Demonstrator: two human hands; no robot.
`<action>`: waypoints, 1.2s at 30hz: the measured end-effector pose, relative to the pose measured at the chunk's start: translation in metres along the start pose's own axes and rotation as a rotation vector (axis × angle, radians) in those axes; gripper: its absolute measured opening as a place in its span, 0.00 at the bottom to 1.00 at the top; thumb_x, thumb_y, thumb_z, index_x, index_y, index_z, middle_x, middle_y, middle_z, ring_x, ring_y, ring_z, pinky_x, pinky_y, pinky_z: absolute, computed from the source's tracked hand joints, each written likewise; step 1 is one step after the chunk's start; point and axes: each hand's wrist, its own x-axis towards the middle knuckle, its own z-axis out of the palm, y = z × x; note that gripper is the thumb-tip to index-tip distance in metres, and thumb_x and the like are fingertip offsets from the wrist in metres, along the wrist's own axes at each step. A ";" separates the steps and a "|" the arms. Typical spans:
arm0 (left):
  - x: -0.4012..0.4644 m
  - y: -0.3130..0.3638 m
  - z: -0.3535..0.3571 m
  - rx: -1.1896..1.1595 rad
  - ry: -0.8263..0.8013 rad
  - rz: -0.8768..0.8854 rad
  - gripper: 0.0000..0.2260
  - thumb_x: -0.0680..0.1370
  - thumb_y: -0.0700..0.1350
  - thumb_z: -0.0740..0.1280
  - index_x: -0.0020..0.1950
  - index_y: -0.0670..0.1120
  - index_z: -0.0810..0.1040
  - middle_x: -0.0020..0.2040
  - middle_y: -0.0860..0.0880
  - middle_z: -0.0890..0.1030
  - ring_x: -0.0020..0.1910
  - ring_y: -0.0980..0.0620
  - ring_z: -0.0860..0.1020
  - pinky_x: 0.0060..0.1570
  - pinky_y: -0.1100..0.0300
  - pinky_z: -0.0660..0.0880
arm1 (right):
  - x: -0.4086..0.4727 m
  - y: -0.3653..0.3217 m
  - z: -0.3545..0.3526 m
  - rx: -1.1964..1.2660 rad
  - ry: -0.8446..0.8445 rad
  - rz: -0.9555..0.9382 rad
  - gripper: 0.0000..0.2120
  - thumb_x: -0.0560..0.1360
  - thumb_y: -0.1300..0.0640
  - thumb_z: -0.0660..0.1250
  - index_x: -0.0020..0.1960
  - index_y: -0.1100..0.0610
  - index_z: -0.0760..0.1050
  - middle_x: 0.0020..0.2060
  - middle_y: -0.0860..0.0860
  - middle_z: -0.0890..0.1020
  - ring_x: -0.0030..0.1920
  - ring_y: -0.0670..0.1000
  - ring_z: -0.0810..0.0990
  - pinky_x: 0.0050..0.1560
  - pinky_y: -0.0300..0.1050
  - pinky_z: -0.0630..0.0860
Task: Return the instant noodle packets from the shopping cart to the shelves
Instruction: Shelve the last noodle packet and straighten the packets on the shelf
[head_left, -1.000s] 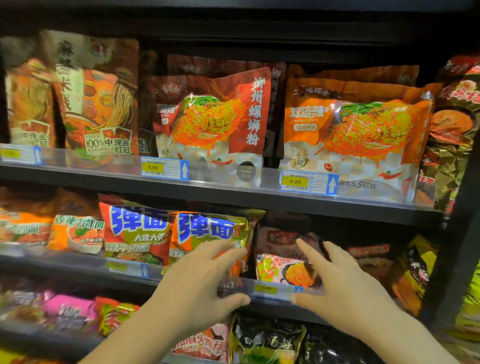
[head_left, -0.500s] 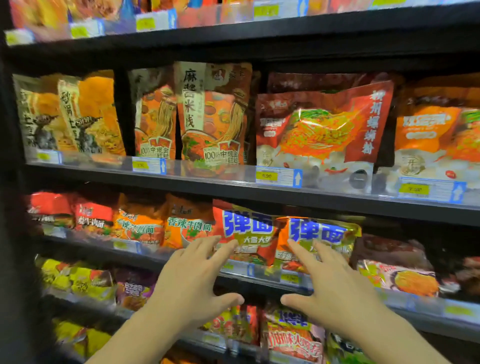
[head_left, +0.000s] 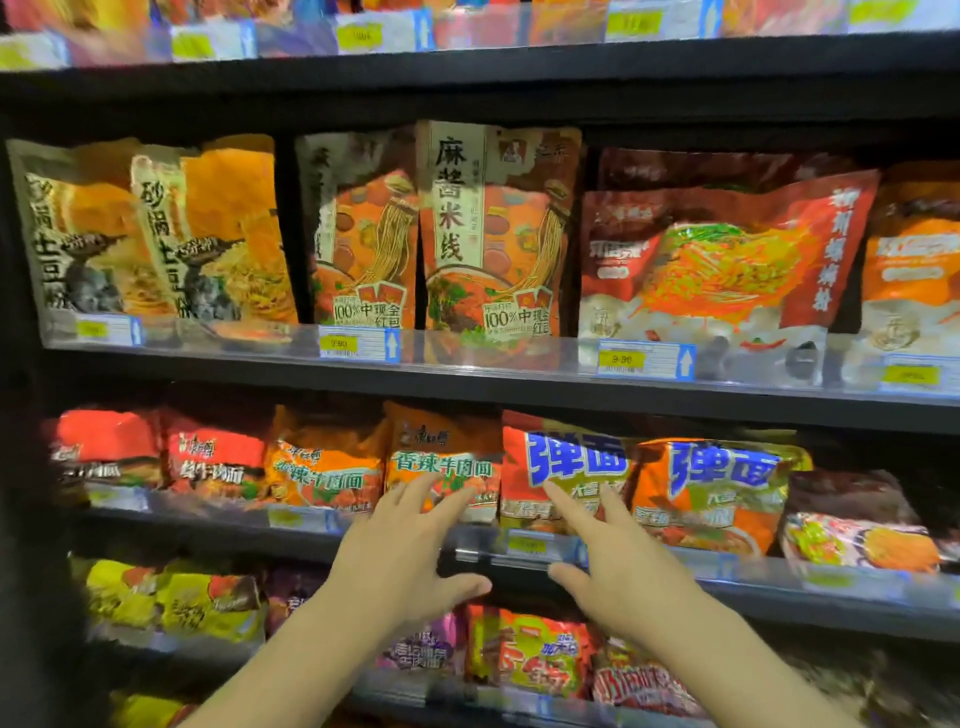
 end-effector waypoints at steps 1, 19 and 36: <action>0.004 -0.004 0.004 -0.006 -0.001 0.001 0.42 0.73 0.74 0.63 0.81 0.66 0.46 0.83 0.55 0.50 0.82 0.48 0.54 0.73 0.45 0.69 | 0.006 -0.003 0.002 -0.007 -0.007 0.007 0.39 0.83 0.42 0.63 0.79 0.30 0.37 0.83 0.56 0.40 0.82 0.61 0.54 0.73 0.55 0.69; 0.038 -0.030 0.021 0.126 -0.057 0.036 0.38 0.76 0.74 0.56 0.80 0.68 0.40 0.79 0.52 0.52 0.76 0.47 0.58 0.62 0.52 0.75 | 0.067 -0.021 -0.003 -0.192 -0.151 -0.006 0.38 0.84 0.46 0.61 0.81 0.35 0.35 0.79 0.66 0.58 0.72 0.64 0.72 0.66 0.52 0.75; 0.034 -0.051 0.020 0.056 -0.230 0.176 0.42 0.75 0.76 0.55 0.81 0.64 0.38 0.84 0.51 0.43 0.82 0.44 0.48 0.74 0.43 0.64 | 0.043 -0.090 -0.005 -0.195 -0.070 0.104 0.40 0.81 0.40 0.65 0.82 0.37 0.41 0.82 0.58 0.57 0.78 0.61 0.65 0.71 0.55 0.71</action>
